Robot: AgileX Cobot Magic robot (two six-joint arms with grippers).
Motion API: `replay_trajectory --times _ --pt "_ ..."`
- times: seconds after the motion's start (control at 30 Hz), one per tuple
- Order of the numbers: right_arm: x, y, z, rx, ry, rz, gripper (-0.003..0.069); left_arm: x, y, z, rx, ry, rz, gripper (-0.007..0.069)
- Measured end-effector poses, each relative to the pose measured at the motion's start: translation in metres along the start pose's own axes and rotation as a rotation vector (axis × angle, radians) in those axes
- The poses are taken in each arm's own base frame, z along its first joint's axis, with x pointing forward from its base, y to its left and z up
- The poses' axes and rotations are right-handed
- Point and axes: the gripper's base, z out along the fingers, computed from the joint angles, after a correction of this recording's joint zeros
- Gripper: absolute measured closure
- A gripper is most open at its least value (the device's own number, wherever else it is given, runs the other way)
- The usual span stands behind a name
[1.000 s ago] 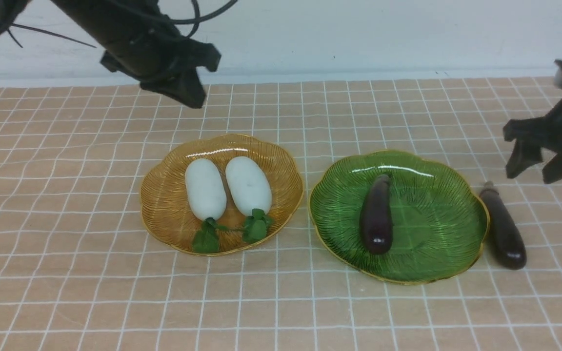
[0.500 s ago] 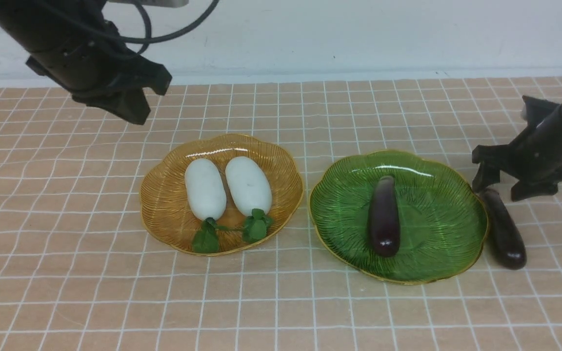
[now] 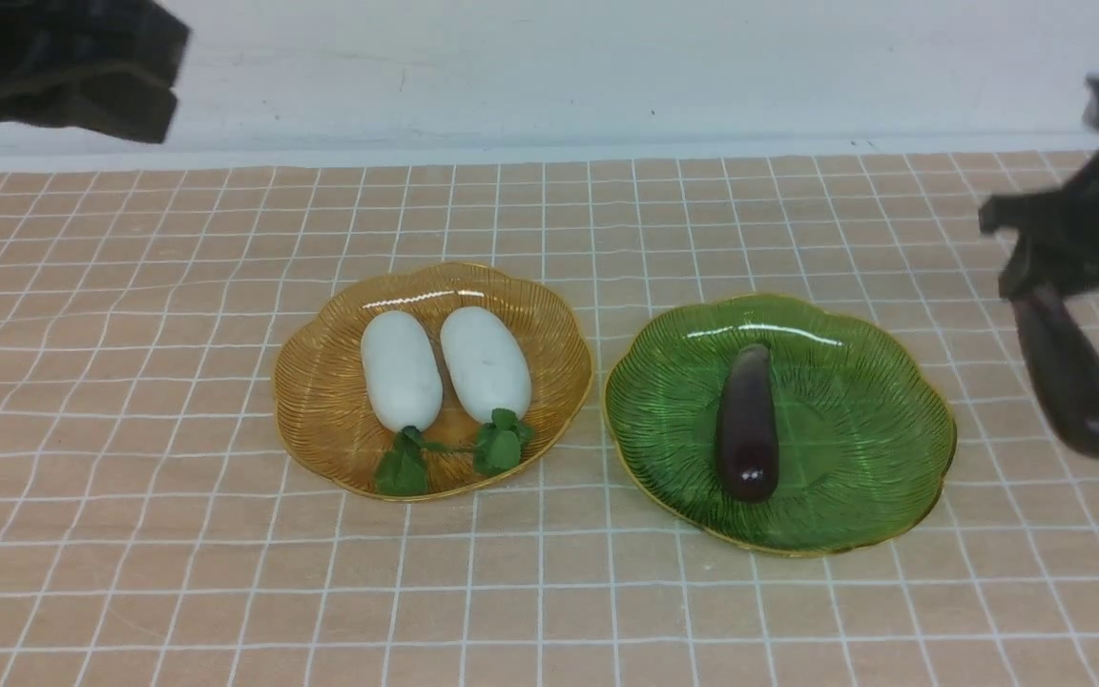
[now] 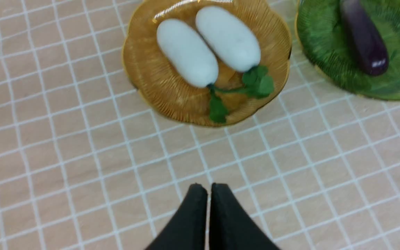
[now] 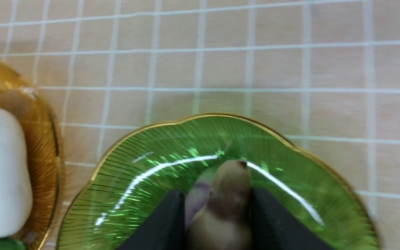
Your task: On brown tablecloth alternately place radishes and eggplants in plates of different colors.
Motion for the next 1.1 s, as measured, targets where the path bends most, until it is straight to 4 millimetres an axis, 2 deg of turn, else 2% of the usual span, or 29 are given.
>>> replay_trajectory --times 0.1,0.2,0.33,0.43,0.5,0.63,0.67,0.7,0.73,0.8,0.87,0.97,1.0,1.03,1.07,1.1 --pt "0.004 0.010 0.013 -0.010 0.013 -0.015 0.0366 0.015 0.000 -0.011 -0.027 -0.016 0.001 0.0628" --pt "0.009 0.012 0.023 -0.010 0.051 0.001 0.0240 0.033 0.001 -0.024 -0.071 -0.038 -0.007 0.0628" --pt "0.016 0.010 0.024 0.009 0.128 0.005 0.0129 0.051 0.002 -0.044 -0.129 -0.102 -0.016 0.0628" --pt "0.019 0.011 0.017 0.017 0.187 -0.029 0.0134 0.062 0.003 -0.060 -0.181 -0.157 -0.027 0.0628" --pt "0.019 0.013 0.002 0.022 0.223 -0.084 0.0187 0.066 0.004 -0.066 -0.204 -0.176 -0.032 0.0628" --pt "0.013 0.023 -0.054 0.046 0.189 -0.176 0.0403 0.074 0.005 -0.071 -0.224 -0.196 -0.040 0.0628" --pt "0.012 0.025 -0.067 0.047 0.162 -0.187 0.0432 0.076 0.005 -0.071 -0.225 -0.196 -0.045 0.0628" --pt "0.011 0.029 -0.091 0.054 0.114 -0.208 0.0519 0.078 0.005 -0.071 -0.226 -0.196 -0.052 0.0628" --pt "0.011 0.032 -0.112 0.058 0.070 -0.221 0.0569 0.080 0.005 -0.071 -0.231 -0.197 -0.059 0.0628" --pt "0.013 0.038 -0.151 0.065 -0.014 -0.245 0.0624 0.085 0.006 -0.070 -0.234 -0.195 -0.072 0.0628" --pt "0.024 0.045 -0.207 0.066 -0.141 -0.269 0.0657 0.089 0.006 -0.068 -0.237 -0.190 -0.079 0.0628" --pt "0.045 0.050 -0.265 0.066 -0.298 -0.294 0.0671 0.098 0.007 -0.059 -0.237 -0.160 -0.083 0.0628" --pt "0.059 0.052 -0.293 0.058 -0.397 -0.304 0.0672 0.100 0.007 -0.056 -0.237 -0.152 -0.083 0.0628" --pt "0.068 0.052 -0.306 0.054 -0.443 -0.307 0.0673 0.102 0.007 -0.053 -0.236 -0.144 -0.084 0.0628" --pt "0.083 0.052 -0.327 0.046 -0.529 -0.314 0.0673 0.104 0.007 -0.050 -0.236 -0.138 -0.084 0.0628" --pt "0.097 0.050 -0.337 0.042 -0.581 -0.317 0.0674 0.106 0.008 -0.044 -0.236 -0.137 -0.082 0.0628"
